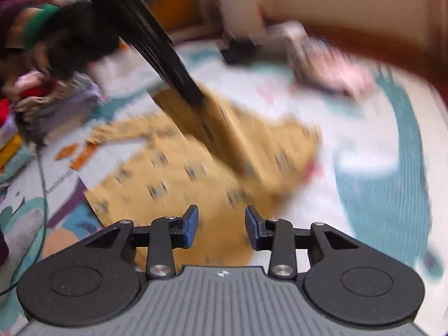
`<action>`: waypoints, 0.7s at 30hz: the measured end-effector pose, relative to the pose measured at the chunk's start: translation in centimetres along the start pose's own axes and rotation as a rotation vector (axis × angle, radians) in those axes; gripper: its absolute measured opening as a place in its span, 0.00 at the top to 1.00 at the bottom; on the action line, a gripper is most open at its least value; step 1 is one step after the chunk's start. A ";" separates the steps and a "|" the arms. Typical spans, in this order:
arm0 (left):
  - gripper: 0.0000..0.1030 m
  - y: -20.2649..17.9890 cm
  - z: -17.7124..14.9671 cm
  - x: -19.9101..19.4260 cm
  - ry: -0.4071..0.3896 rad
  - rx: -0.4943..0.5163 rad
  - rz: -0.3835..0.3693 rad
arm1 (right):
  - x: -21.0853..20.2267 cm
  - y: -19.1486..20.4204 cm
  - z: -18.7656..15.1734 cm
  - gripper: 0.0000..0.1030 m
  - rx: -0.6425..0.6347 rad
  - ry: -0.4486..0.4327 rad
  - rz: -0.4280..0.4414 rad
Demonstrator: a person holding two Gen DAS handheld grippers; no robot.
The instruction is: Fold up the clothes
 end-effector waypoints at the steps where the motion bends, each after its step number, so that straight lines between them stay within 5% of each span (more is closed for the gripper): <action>1: 1.00 0.4 0.4 -0.5 -0.014 -0.001 0.009 | 0.8 -0.7 -1.0 0.62 0.053 0.043 -0.012; 5: 1.00 1.4 1.3 -1.6 -0.046 -0.002 0.030 | 3.1 -1.8 -4.0 0.61 0.146 0.157 -0.041; 9: 1.00 2.4 1.4 -2.7 -0.074 0.003 0.043 | 3.2 -1.0 -4.2 0.60 0.126 0.168 -0.035; 14: 1.00 4.3 0.6 -3.1 -0.078 -0.008 0.062 | 3.2 0.2 -4.4 0.96 0.092 0.209 -0.019; 21: 1.00 6.6 1.3 -4.5 -0.104 0.005 0.105 | 2.0 2.1 -0.3 0.96 0.027 0.139 0.056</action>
Point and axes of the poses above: each gripper's, at about its wrist camera, not at the fingertips, and x roughly the way its jaws point, y to its left, z to its top, the point moved 8 cm from there along x, roughly the way its jaws point, and after that the axes turned 2 degrees about -x, right-handed, at the moved point
